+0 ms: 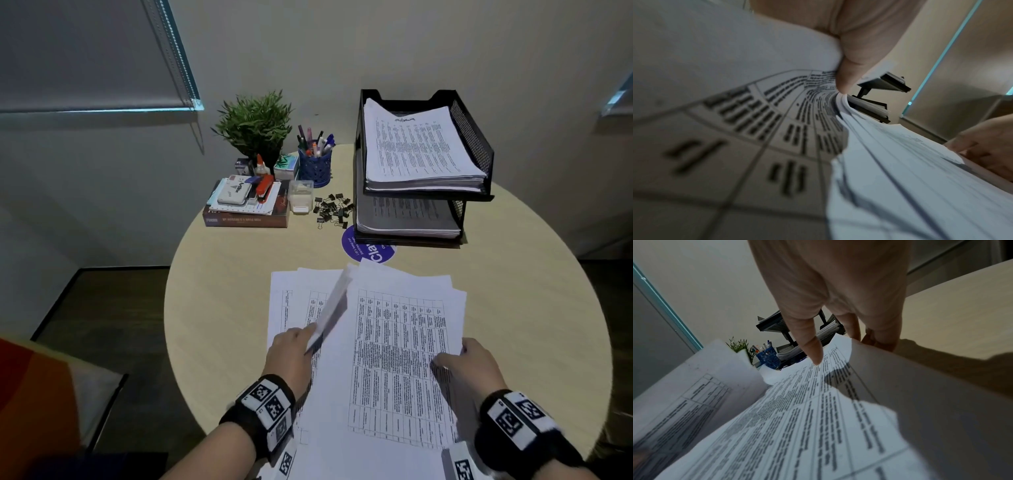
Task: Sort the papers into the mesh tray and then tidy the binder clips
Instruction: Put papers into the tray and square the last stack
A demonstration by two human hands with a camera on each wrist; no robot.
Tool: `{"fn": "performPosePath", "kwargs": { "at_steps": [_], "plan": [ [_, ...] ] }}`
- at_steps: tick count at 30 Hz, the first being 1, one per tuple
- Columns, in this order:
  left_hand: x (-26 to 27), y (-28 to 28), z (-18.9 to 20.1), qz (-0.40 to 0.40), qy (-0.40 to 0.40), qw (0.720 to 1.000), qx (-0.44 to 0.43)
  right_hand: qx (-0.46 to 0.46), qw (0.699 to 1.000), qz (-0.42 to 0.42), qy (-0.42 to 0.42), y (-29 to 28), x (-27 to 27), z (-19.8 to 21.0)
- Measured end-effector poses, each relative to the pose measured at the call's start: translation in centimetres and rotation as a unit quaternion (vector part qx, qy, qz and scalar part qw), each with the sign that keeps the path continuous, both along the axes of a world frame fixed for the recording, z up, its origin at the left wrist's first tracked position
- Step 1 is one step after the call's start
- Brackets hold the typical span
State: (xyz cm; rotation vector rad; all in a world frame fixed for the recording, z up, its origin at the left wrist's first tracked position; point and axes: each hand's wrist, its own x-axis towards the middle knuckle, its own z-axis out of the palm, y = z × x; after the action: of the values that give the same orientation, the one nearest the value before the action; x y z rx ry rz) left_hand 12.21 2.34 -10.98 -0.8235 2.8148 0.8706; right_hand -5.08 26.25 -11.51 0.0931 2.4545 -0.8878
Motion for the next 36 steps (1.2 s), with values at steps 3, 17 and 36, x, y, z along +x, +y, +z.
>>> {"fn": "performPosePath", "kwargs": {
  "at_steps": [3, 17, 36],
  "plan": [
    [0.1, 0.7, 0.1, -0.021, 0.058, 0.997, 0.044, 0.003, 1.0, -0.001, 0.003, 0.1, 0.1, -0.2],
    [0.1, -0.6, 1.3, 0.269, 0.024, 0.933, 0.238, 0.042, 0.999, 0.026, 0.01, -1.5, 0.5, 1.3],
    [-3.9, 0.6, 1.3, 0.331, 0.021, 0.848, 0.414, -0.022, 0.999, 0.021, -0.034, -3.4, 0.3, 1.5]
  ]
}}
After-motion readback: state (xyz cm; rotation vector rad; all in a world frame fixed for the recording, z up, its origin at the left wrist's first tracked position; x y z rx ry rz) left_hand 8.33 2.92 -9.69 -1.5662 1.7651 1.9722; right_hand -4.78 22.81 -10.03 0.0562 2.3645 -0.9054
